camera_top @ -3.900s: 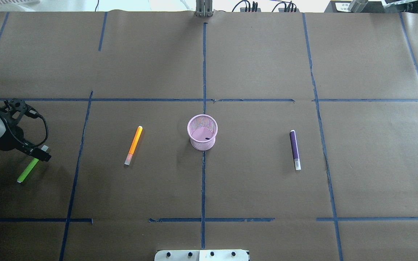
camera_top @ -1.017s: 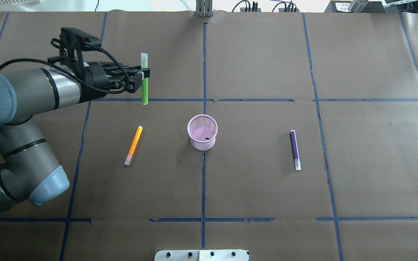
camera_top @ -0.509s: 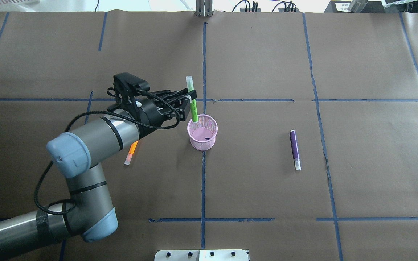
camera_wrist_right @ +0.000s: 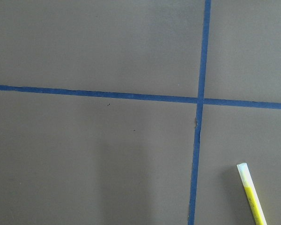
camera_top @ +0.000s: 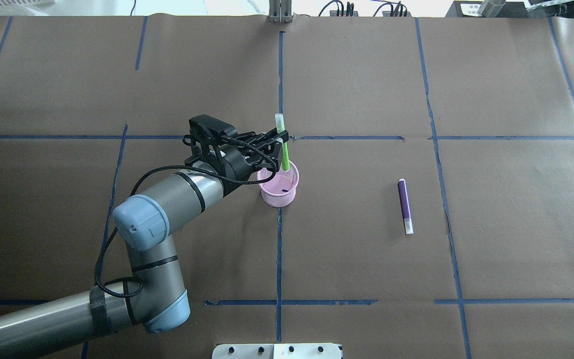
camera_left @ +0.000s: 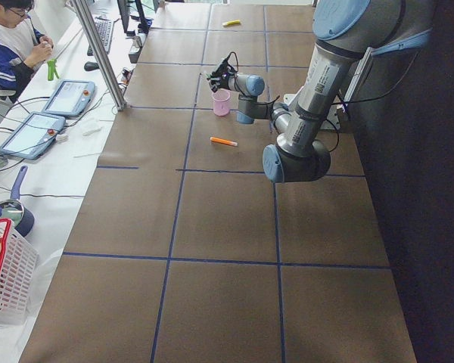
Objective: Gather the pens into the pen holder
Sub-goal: 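Lower the green highlighter into the cup and open the left gripper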
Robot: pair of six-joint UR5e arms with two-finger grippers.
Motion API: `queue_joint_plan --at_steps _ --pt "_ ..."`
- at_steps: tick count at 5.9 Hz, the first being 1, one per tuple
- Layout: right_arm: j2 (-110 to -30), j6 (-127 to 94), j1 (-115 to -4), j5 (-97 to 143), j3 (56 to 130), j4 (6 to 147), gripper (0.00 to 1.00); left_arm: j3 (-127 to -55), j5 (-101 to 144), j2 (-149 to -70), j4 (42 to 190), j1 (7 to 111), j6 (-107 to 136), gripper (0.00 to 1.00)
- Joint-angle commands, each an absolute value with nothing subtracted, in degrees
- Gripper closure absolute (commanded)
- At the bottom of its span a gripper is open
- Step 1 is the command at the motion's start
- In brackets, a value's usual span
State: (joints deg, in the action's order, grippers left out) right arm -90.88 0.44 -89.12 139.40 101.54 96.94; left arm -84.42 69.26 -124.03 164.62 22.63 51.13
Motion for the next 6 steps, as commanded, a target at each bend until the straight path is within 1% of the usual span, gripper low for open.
queue_joint_plan --at_steps 1,3,4,5,6 --pt "-90.9 0.4 -89.1 139.4 101.6 96.9 0.0 -83.2 69.4 -124.0 164.7 22.6 50.9 0.98" --pt "-90.9 0.4 -89.1 139.4 101.8 96.9 0.0 -81.0 69.4 -123.8 164.7 22.6 50.8 0.96" --pt "-90.9 0.4 -89.1 139.4 101.7 96.9 0.0 -80.9 69.7 -123.7 164.7 22.6 50.8 0.73" --pt "-90.9 0.4 -89.1 139.4 101.8 96.9 0.0 -81.0 70.6 -123.8 164.8 22.6 50.8 0.38" --pt "-90.9 0.4 -89.1 139.4 101.9 96.9 0.0 -81.6 70.8 -123.6 164.9 22.6 50.5 0.16"
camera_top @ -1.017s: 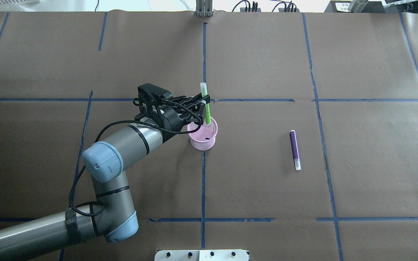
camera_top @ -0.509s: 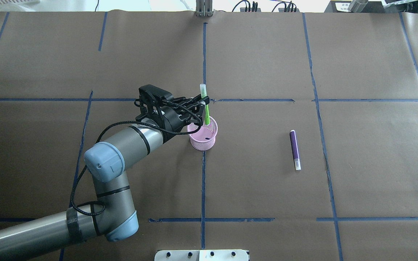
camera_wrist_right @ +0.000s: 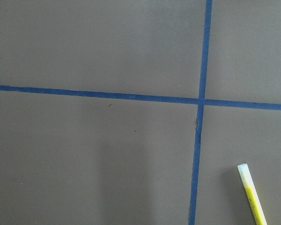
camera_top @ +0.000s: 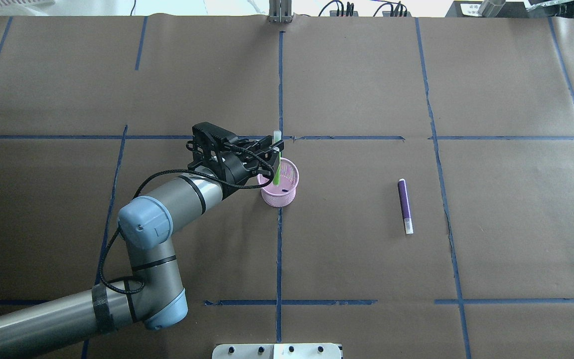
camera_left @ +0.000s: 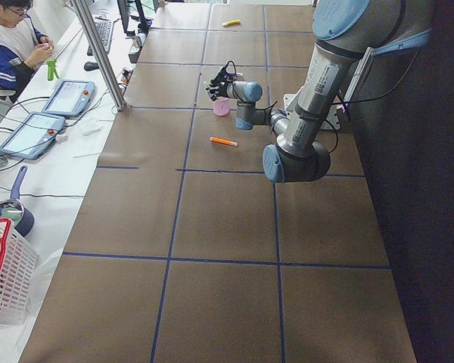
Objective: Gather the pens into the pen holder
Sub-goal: 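Lower the green highlighter into the cup and open the left gripper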
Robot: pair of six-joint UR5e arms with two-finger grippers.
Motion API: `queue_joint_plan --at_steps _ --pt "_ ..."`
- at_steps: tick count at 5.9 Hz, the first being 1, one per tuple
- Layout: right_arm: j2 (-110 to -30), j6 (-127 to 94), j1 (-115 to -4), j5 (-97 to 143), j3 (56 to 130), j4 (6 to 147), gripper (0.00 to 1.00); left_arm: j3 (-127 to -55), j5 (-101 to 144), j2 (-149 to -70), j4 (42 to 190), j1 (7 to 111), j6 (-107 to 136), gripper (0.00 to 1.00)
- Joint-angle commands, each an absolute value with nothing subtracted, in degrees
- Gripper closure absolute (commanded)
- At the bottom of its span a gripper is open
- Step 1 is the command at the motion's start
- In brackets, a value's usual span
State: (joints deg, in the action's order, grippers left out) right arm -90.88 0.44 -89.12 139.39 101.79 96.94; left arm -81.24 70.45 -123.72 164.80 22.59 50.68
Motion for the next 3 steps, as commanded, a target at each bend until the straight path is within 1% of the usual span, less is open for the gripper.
queue_joint_plan --at_steps 1,2,3 --pt "-90.9 0.4 -89.1 139.4 102.0 96.9 0.0 -82.8 70.9 -123.5 165.0 22.6 50.4 0.1" --pt "-90.9 0.4 -89.1 139.4 102.0 96.9 0.0 -85.9 73.2 -122.1 164.8 22.6 50.3 0.1" --pt "-91.1 1.0 -89.1 139.4 101.2 97.0 0.0 -89.9 78.4 -120.7 162.9 24.9 50.2 0.06"
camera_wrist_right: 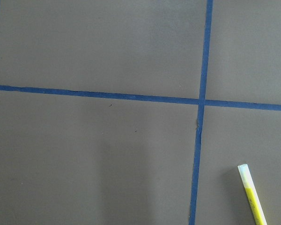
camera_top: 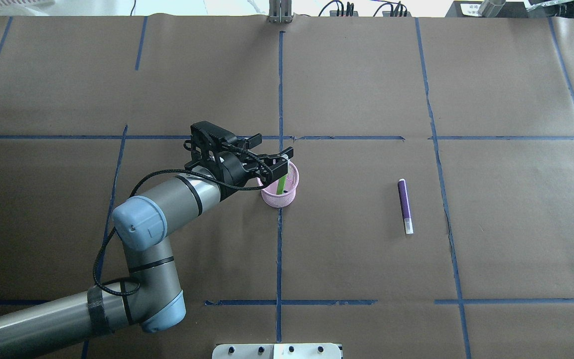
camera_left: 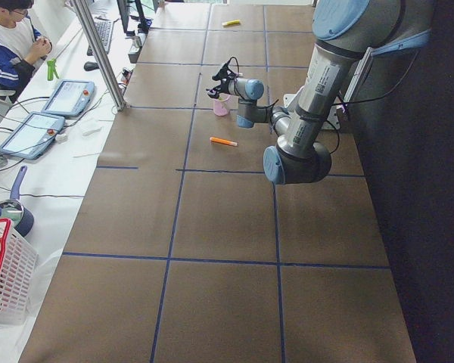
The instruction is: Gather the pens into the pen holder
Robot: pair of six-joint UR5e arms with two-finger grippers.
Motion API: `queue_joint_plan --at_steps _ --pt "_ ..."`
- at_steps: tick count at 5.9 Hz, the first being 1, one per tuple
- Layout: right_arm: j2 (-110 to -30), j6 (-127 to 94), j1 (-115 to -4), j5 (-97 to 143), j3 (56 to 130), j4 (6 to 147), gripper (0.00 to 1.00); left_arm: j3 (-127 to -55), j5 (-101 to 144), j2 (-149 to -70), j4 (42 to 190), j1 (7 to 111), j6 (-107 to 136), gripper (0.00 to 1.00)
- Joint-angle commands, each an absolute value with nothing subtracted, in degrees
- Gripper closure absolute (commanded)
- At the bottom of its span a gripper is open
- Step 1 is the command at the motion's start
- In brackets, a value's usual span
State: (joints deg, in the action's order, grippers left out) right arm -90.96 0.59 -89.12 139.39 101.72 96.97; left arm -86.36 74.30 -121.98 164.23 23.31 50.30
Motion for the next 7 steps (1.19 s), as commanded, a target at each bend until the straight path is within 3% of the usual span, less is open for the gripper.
queue_joint_plan --at_steps 1,2,5,7 --pt "-91.3 1.8 -89.1 139.3 99.9 96.6 0.0 -92.6 86.3 -119.8 157.4 30.0 50.3 0.04" --pt "-91.7 2.8 -89.0 139.0 96.0 90.1 0.0 -93.9 92.8 -119.6 152.6 34.5 50.3 0.01" --pt "-91.3 5.3 -87.3 138.8 69.3 53.8 0.0 -94.0 95.9 -113.5 148.6 37.1 50.3 0.0" --pt "-91.8 5.2 -84.5 135.7 68.6 53.1 0.0 -94.0 99.7 -112.0 146.0 37.7 50.4 0.0"
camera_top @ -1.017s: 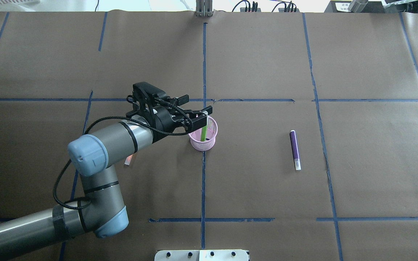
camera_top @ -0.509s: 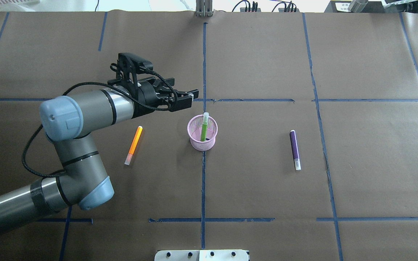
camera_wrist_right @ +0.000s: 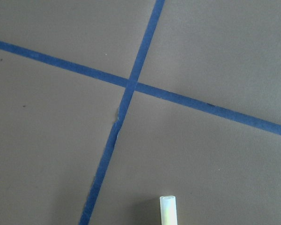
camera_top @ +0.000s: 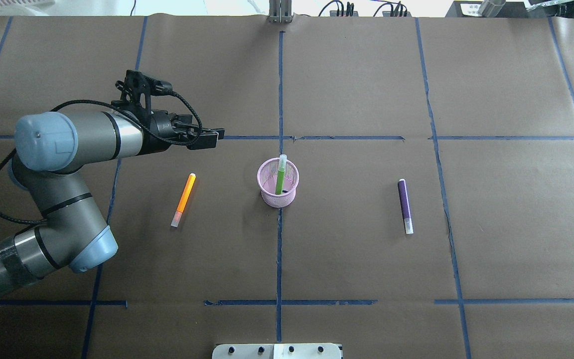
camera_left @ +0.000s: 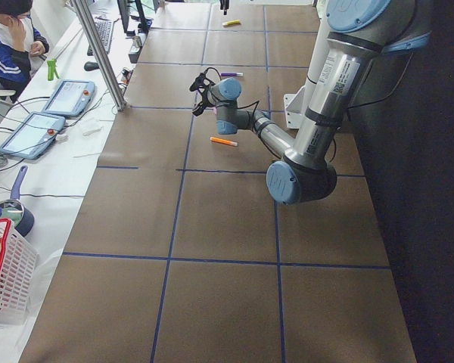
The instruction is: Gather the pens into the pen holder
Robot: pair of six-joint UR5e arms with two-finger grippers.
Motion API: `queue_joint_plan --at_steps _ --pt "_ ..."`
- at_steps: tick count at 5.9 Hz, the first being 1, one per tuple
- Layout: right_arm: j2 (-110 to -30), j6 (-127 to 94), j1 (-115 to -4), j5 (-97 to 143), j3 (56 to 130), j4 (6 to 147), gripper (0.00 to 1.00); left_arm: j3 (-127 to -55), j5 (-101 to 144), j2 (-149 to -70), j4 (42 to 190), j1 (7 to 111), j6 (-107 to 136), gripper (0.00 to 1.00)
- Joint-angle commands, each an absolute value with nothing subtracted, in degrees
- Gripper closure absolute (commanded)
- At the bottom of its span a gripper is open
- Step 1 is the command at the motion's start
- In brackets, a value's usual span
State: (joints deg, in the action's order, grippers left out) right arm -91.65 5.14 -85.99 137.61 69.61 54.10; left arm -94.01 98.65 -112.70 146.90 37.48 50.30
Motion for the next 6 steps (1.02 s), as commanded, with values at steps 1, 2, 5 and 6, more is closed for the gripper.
queue_joint_plan --at_steps 1,2,5,6 --pt "-91.7 5.3 -82.3 134.8 66.4 52.6 0.0 -93.9 99.8 -111.8 146.0 37.7 50.4 0.0" --pt "-91.3 5.5 -81.7 134.9 66.2 52.6 0.0 -93.4 99.8 -111.8 146.0 37.6 50.4 0.0" --pt "-91.1 9.1 -81.7 135.0 62.6 53.1 0.0 -93.3 99.7 -111.9 146.1 37.5 50.3 0.0" --pt "-90.3 9.0 -81.6 135.0 62.3 53.2 0.04 -93.0 99.7 -111.8 146.1 37.6 50.3 0.0"
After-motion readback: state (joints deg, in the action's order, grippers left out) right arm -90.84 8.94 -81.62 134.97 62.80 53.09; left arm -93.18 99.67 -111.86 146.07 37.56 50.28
